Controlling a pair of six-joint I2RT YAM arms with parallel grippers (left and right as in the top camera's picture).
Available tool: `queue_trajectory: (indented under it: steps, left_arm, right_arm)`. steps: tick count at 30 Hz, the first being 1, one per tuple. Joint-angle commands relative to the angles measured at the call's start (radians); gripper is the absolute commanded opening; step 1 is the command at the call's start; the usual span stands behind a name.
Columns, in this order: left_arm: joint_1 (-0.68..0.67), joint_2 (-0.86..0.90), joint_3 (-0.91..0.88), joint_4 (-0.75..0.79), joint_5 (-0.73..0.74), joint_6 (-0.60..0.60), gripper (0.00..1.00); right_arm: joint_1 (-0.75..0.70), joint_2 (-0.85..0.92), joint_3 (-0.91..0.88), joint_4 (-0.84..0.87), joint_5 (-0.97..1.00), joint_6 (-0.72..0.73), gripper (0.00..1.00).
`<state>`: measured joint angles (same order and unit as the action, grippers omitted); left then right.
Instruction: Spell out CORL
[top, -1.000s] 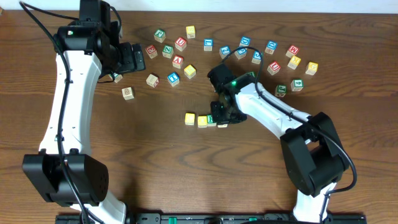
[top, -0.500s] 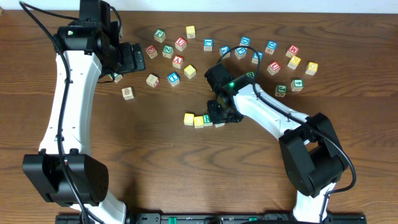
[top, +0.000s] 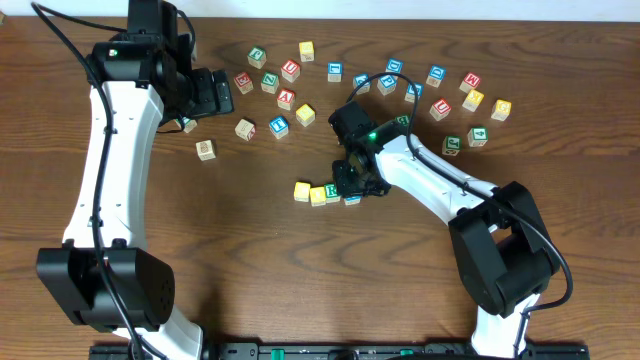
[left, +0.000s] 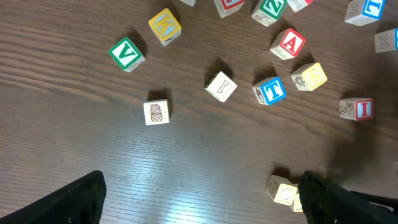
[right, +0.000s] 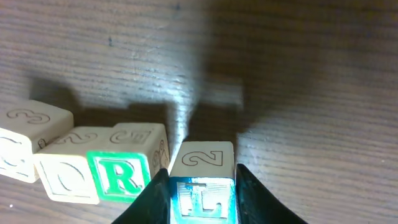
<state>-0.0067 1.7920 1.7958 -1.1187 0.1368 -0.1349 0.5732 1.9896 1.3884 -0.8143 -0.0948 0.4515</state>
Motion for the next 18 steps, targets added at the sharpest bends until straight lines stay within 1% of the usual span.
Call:
queue_trajectory:
  steps: [1, 4, 11, 18]
  left_arm:
    - [0.003, 0.006, -0.001, -0.003, 0.010, -0.010, 0.98]
    - [0.003, 0.006, -0.001, -0.003, 0.010, -0.010, 0.98]
    - [0.003, 0.006, -0.009, -0.002, 0.010, -0.010, 0.98]
    - [0.003, 0.006, -0.009, -0.002, 0.010, -0.010, 0.98]
  right_arm:
    - [-0.021, -0.010, 0.045, -0.023, -0.022, -0.021, 0.29]
    - [-0.035, -0.027, 0.074, -0.067, -0.024, -0.023, 0.29]
    - [-0.071, -0.054, 0.081, -0.127, -0.023, -0.023, 0.34]
    - [-0.070, -0.036, 0.044, -0.163, 0.001, -0.022, 0.26]
